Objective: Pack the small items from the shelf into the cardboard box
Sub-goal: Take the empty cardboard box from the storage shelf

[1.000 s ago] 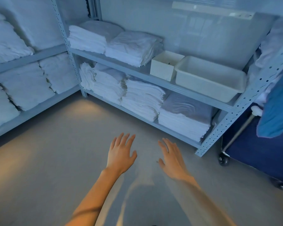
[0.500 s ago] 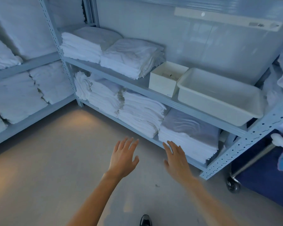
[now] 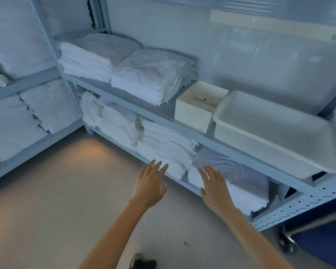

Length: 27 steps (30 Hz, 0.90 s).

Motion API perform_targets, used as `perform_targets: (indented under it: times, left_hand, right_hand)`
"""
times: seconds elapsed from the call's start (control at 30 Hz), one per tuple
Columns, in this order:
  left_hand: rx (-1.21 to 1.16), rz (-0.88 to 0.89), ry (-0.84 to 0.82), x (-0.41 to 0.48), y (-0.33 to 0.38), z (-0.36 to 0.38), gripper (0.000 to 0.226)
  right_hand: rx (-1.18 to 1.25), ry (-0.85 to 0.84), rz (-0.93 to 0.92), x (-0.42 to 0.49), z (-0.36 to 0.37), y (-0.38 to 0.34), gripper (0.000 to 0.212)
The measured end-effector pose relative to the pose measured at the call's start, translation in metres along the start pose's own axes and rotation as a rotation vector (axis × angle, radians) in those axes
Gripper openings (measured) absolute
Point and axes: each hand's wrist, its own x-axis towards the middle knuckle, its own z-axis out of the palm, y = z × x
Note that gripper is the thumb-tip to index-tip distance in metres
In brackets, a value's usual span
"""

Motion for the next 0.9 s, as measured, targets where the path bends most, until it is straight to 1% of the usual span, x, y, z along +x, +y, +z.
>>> perform_targets:
  times: [0.2, 0.5, 0.57, 0.67, 0.73, 0.9]
  left_hand:
    - [0.013, 0.071, -0.02, 0.073, -0.033, 0.009, 0.062]
    - [0.033, 0.237, -0.005, 0.208, -0.093, -0.009, 0.06]
    - [0.041, 0.271, -0.012, 0.232, -0.101, -0.009, 0.06]
    - [0.03, 0.323, -0.036, 0.251, -0.103, -0.002, 0.06]
    - [0.027, 0.351, -0.049, 0.263, -0.107, 0.002, 0.059]
    - [-0.011, 0.358, -0.036, 0.309, -0.111, 0.009, 0.058]
  right_hand:
    - [-0.005, -0.012, 0.066, 0.066, 0.013, 0.0, 0.062]
    - [-0.024, 0.084, 0.219, 0.18, -0.009, -0.01, 0.058]
    - [-0.029, 0.085, 0.262, 0.194, -0.01, -0.011, 0.058]
    - [-0.059, 0.044, 0.303, 0.207, -0.009, -0.005, 0.059]
    - [-0.066, 0.052, 0.328, 0.218, -0.008, 0.0, 0.06]
    - [-0.075, 0.068, 0.33, 0.255, -0.005, 0.02, 0.059]
